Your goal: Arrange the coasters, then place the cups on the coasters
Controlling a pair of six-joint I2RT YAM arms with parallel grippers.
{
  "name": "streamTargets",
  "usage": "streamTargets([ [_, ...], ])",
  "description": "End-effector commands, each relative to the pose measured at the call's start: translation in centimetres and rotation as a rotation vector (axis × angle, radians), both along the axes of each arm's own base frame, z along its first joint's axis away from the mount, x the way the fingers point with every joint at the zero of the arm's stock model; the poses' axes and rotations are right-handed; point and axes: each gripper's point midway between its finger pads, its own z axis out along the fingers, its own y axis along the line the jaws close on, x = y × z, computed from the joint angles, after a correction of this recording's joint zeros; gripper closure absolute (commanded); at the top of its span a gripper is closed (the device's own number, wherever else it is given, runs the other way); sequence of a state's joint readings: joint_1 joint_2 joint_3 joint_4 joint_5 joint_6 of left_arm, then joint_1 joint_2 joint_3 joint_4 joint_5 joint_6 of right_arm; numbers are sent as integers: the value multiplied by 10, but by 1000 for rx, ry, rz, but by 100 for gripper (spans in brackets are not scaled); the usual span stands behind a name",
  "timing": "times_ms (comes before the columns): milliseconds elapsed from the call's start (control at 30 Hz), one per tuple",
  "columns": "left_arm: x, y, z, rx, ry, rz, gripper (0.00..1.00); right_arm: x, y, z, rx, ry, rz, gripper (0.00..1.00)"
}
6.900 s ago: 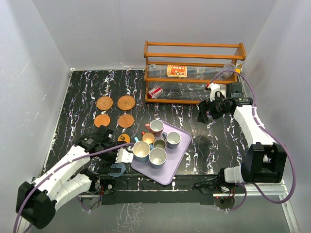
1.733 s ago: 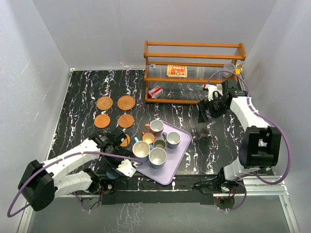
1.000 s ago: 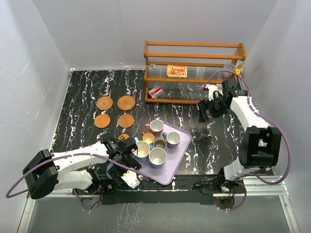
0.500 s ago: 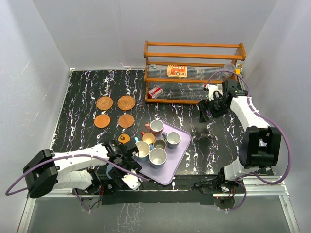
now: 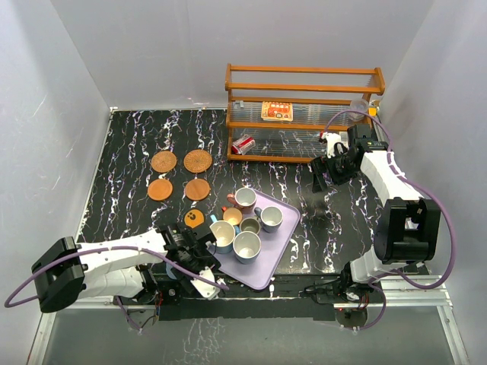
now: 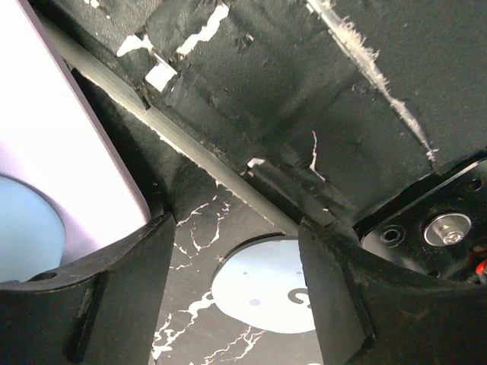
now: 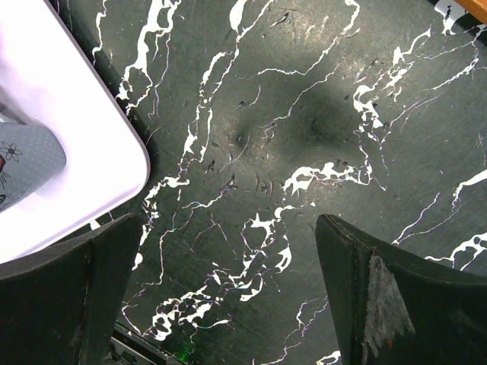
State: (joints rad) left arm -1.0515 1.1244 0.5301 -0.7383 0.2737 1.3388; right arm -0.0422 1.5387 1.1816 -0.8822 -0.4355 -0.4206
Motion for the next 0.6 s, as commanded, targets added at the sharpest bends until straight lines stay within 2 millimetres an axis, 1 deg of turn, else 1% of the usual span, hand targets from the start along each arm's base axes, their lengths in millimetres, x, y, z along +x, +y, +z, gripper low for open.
streamTargets([
  [0, 19, 23, -7, 102, -112, 26, 36, 10, -3, 8, -9, -60, 2, 2],
  [267, 25, 30, 2, 118, -130, 40, 39, 9, -2, 6, -8, -58, 4, 2],
  [433, 23, 34, 6, 107, -85, 50, 41, 9, -2, 7, -8, -60, 4, 2],
  [567, 26, 41, 4, 114, -71, 63, 42, 9, -2, 5, -8, -56, 4, 2],
])
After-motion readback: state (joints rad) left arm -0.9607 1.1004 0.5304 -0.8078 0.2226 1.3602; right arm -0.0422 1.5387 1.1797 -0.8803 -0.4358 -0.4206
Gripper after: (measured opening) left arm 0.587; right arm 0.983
